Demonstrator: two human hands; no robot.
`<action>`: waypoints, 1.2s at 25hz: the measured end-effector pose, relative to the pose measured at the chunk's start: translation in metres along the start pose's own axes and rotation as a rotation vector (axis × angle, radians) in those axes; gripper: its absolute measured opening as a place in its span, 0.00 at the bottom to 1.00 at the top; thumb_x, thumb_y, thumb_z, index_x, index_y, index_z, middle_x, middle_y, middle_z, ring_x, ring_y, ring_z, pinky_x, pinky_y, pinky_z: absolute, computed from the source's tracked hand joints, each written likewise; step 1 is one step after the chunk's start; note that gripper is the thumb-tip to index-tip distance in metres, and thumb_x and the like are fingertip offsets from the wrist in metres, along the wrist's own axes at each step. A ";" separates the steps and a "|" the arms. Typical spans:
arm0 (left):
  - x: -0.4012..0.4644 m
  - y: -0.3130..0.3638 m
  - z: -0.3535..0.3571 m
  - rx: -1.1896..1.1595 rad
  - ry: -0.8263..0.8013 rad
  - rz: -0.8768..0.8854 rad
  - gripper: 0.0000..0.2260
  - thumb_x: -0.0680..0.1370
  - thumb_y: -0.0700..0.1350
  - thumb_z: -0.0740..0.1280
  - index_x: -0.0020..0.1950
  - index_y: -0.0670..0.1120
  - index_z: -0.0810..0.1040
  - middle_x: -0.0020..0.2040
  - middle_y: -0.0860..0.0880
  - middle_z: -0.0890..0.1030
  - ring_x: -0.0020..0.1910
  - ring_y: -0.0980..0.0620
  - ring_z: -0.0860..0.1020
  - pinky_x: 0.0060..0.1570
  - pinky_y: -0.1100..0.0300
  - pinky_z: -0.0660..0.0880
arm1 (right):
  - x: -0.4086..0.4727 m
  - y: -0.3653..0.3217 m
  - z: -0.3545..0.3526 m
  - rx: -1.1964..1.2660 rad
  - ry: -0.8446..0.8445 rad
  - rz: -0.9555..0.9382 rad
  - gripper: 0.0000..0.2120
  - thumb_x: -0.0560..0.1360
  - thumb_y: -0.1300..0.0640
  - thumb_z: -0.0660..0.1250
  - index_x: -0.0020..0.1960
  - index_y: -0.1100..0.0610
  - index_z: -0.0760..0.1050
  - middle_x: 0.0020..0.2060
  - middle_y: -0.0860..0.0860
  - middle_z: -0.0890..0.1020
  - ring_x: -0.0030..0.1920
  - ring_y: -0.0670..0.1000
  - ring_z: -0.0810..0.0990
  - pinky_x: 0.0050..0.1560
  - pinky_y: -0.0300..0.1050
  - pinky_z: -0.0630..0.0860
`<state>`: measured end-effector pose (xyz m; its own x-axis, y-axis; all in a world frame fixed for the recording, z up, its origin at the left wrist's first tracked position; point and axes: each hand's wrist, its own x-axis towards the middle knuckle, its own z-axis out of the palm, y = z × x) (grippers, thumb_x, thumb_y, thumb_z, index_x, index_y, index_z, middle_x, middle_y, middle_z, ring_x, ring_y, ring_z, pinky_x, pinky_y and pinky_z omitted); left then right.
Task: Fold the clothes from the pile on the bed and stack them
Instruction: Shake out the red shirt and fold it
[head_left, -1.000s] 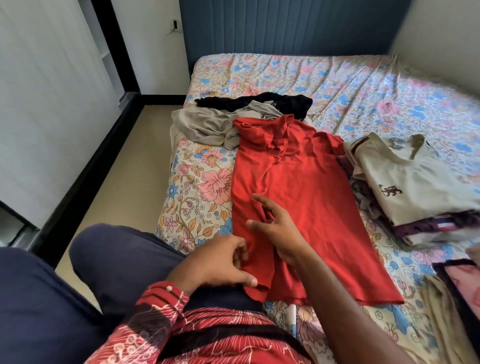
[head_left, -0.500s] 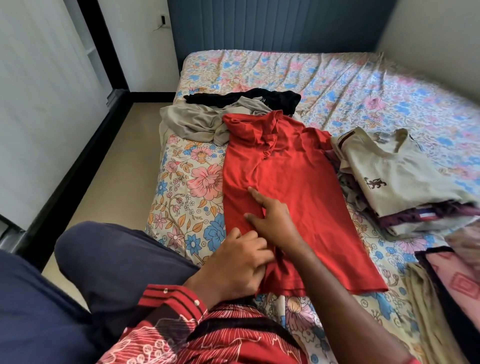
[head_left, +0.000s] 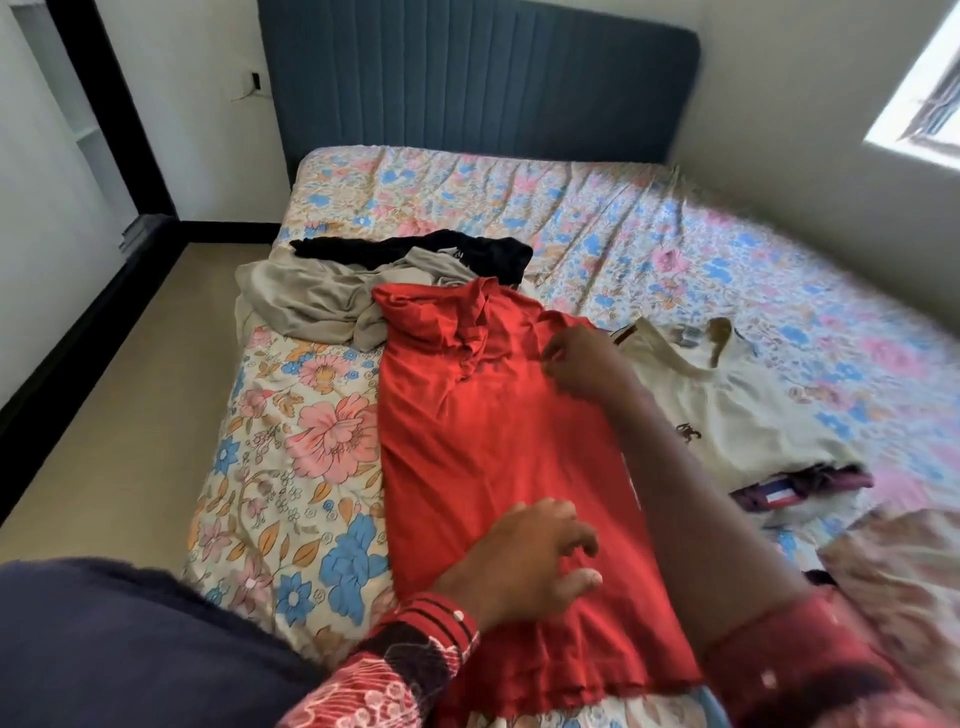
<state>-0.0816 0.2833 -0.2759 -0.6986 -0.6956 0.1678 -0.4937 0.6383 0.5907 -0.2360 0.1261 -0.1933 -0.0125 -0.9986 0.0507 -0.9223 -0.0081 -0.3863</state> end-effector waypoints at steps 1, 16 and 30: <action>0.018 -0.001 0.005 0.021 0.016 -0.001 0.11 0.77 0.54 0.71 0.57 0.52 0.81 0.49 0.51 0.76 0.53 0.50 0.75 0.58 0.49 0.72 | 0.027 0.008 -0.010 -0.115 -0.027 -0.028 0.10 0.74 0.62 0.67 0.51 0.56 0.85 0.51 0.57 0.86 0.54 0.61 0.84 0.57 0.52 0.80; 0.113 -0.007 0.042 0.041 0.004 -0.304 0.22 0.74 0.68 0.66 0.58 0.54 0.78 0.52 0.51 0.84 0.58 0.47 0.79 0.64 0.46 0.68 | 0.161 0.119 0.002 -0.267 -0.218 0.335 0.27 0.76 0.43 0.70 0.66 0.62 0.78 0.63 0.60 0.81 0.63 0.62 0.81 0.58 0.53 0.77; 0.084 0.013 0.001 -0.769 0.463 -0.678 0.16 0.64 0.38 0.69 0.46 0.54 0.73 0.37 0.51 0.82 0.31 0.57 0.76 0.37 0.53 0.78 | 0.171 0.038 -0.064 0.707 0.089 0.312 0.04 0.71 0.70 0.69 0.40 0.62 0.77 0.31 0.57 0.77 0.32 0.55 0.78 0.34 0.45 0.76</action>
<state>-0.1472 0.2335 -0.2543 -0.0684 -0.9794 -0.1900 -0.1359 -0.1795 0.9743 -0.2978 -0.0418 -0.1403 -0.2894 -0.9525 -0.0944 -0.4062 0.2115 -0.8890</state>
